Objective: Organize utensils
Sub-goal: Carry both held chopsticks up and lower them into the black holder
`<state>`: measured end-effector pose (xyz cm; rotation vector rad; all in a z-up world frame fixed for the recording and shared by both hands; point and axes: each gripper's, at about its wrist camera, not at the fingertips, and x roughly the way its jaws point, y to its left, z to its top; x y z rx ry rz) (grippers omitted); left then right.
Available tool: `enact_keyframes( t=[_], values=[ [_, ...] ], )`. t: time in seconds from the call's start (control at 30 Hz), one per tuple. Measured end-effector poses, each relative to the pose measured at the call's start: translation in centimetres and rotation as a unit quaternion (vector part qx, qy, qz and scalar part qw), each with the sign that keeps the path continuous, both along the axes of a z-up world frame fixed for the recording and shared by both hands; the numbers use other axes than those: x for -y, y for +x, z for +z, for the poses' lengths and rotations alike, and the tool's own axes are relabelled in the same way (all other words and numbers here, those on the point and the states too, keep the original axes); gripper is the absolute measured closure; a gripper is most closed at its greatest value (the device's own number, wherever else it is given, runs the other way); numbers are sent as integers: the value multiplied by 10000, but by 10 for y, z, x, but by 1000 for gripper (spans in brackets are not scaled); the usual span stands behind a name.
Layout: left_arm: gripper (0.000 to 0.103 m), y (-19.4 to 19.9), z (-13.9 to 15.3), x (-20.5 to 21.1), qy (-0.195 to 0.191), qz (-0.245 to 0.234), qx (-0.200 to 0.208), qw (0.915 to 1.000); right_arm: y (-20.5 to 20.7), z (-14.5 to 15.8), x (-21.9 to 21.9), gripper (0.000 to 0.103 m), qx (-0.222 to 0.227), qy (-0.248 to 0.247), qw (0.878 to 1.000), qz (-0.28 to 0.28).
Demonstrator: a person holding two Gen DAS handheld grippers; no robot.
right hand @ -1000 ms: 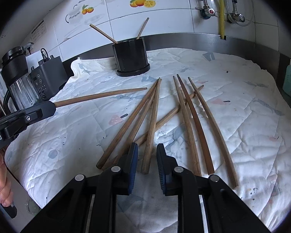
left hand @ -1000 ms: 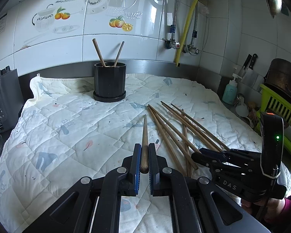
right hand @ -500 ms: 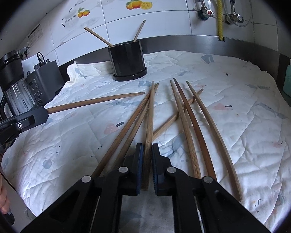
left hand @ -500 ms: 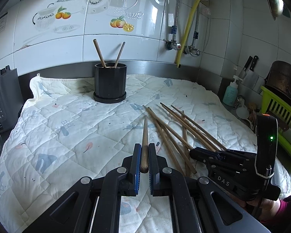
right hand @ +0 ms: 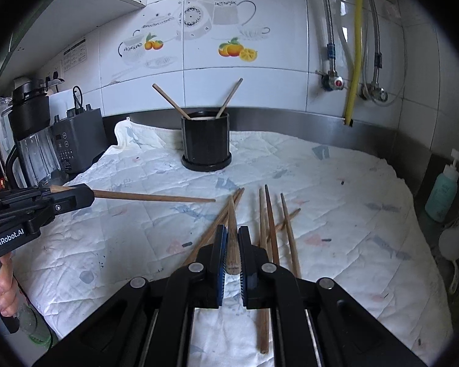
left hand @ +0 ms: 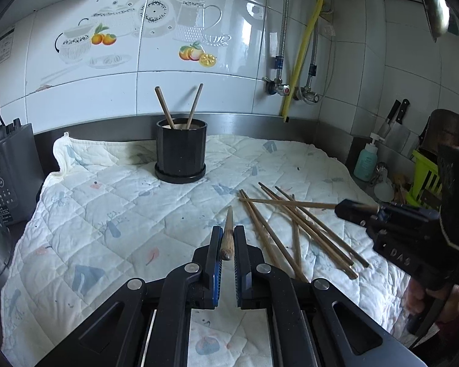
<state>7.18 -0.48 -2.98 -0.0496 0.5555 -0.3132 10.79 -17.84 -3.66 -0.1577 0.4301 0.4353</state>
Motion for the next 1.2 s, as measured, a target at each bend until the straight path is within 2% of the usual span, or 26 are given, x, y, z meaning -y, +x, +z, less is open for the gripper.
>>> enact_keyframes(
  t=[0.23, 0.73, 1.03, 1.2],
  values=[
    [97, 25, 33, -7, 170, 68, 194, 9996, 22, 37, -5, 93, 55, -170, 9992, 369],
    [97, 75, 121, -34, -8, 116, 666, 9977, 71, 123, -21, 94, 134, -390, 9953, 871],
    [97, 107, 202, -47, -383, 113, 1354, 9900, 95, 163, -41, 94, 365, -393, 9940, 958],
    [97, 139, 237, -50, -236, 355, 1767, 9833, 110, 182, -57, 94, 541, -204, 9928, 1047]
  ],
)
